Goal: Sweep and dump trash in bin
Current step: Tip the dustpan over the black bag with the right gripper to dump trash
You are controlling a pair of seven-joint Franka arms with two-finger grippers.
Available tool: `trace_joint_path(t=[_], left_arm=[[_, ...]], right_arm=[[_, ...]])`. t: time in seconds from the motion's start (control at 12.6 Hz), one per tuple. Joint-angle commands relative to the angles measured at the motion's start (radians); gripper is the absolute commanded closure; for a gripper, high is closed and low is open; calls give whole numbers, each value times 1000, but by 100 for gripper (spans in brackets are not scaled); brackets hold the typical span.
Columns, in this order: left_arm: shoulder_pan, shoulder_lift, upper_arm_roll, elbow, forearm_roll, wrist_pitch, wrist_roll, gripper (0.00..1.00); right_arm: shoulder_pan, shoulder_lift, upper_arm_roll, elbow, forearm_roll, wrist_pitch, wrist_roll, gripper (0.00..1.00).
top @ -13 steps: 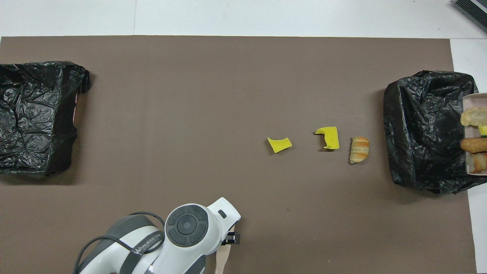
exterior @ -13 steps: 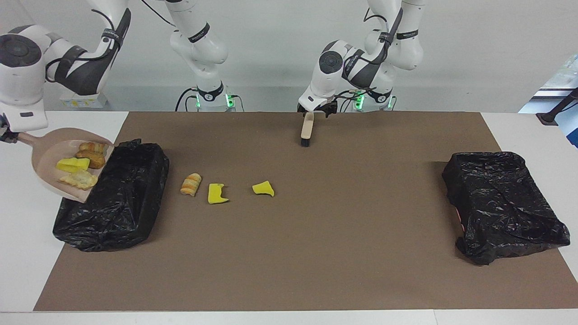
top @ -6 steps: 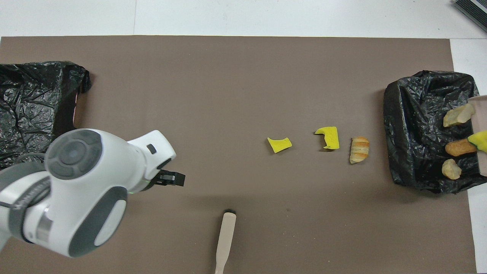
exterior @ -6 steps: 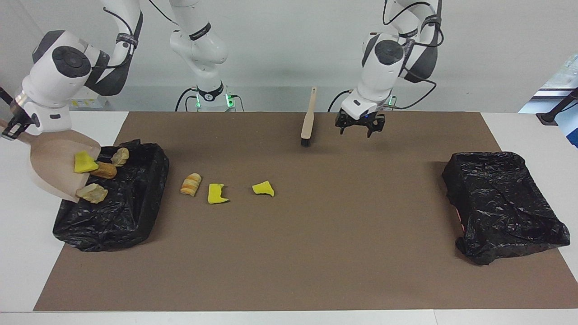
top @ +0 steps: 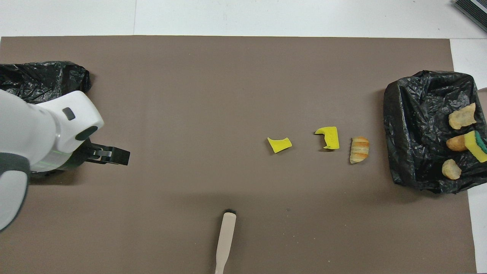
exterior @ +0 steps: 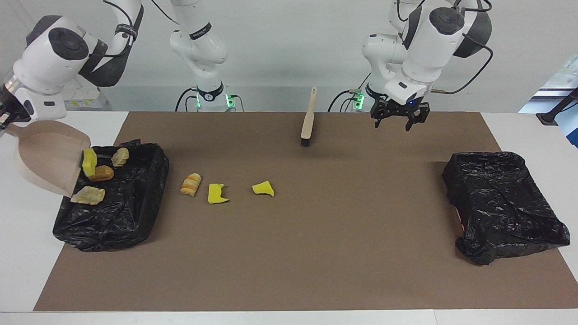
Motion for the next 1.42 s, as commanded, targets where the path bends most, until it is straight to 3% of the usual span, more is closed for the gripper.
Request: trace_joint_path(t=[0.0,0.16,0.32,0.71,1.03,1.34], left_arm=[[52,65,-12,184,19,-143,71,0],[70,101,-9,243,14,-184,72,0],[84,147,-7,315,8,-220,77,0],[130,130,-3,304,5,-212,192,0],[141,116,-4,278,7,-185,196,0],[141,61,-4,182,7,-120,198,0]], right_arm=[[22,-24,5,-4,-64,12,-22,100],[23,-24,10,-4,-18,-3,-2,100],[25,-24,11,-4,157,-22,17,100],[55,-24,11,-5,475,-124,119,100],[161,-39,11,-25,592,-261,514,100],[297,-25,11,-51,725,-336,894,100]])
